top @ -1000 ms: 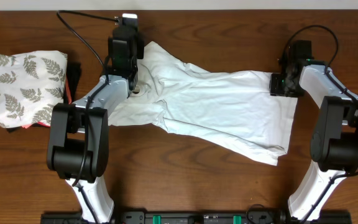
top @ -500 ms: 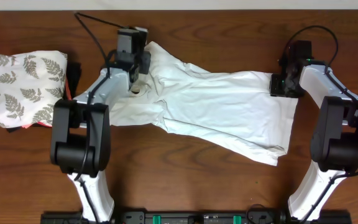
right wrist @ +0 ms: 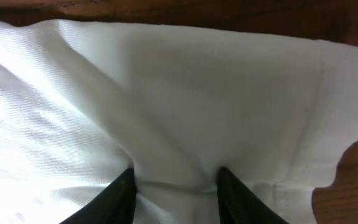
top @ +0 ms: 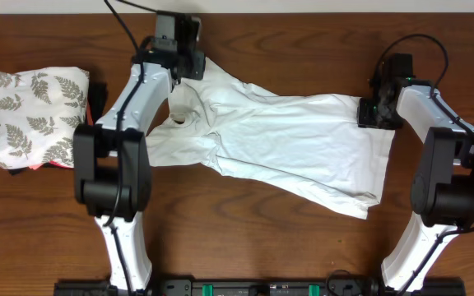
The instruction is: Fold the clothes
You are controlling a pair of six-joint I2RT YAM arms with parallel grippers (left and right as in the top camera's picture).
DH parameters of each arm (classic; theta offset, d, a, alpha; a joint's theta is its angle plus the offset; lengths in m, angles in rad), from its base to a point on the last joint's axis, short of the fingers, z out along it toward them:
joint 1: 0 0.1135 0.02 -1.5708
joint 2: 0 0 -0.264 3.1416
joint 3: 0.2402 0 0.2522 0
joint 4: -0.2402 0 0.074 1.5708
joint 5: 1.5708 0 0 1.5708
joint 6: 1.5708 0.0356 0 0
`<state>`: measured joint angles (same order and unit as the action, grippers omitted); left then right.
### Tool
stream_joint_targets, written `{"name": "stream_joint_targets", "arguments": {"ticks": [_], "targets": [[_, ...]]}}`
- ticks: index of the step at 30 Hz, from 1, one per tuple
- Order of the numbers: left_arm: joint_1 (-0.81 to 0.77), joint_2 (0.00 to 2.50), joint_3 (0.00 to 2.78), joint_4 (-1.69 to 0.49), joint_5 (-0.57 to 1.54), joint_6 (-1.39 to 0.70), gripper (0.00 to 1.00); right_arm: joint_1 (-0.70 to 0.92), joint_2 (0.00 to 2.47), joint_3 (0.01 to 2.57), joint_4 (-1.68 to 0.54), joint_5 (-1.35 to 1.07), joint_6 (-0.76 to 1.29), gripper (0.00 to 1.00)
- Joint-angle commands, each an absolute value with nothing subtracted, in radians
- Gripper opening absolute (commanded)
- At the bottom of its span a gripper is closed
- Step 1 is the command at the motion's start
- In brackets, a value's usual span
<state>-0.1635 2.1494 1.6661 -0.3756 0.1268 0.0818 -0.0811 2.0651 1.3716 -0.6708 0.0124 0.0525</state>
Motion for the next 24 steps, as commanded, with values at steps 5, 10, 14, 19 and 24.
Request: {"name": "stream_joint_targets", "arguments": {"ticks": [5,10,14,19,24], "targets": [[-0.157,2.259,1.672,-0.39,0.146,0.07,0.06,-0.097,2.139,1.307,-0.719,0.018,0.074,0.41],[-0.151,2.31,1.672,-0.363,0.141,0.077,0.06,-0.097,2.139,1.307,-0.717,0.018,0.074,0.4],[-0.149,2.368,1.672,-0.289,0.134,0.078,0.06,-0.097,2.139,1.307,-0.668,0.018,0.074,0.41],[-0.149,2.402,1.672,-0.134,0.085,0.077,0.06,-0.097,2.139,1.307,-0.499,0.018,0.073,0.41],[-0.149,2.402,1.672,-0.01,0.085,0.076,0.06,-0.097,2.145,1.307,-0.303,0.017,0.073,0.39]]}}
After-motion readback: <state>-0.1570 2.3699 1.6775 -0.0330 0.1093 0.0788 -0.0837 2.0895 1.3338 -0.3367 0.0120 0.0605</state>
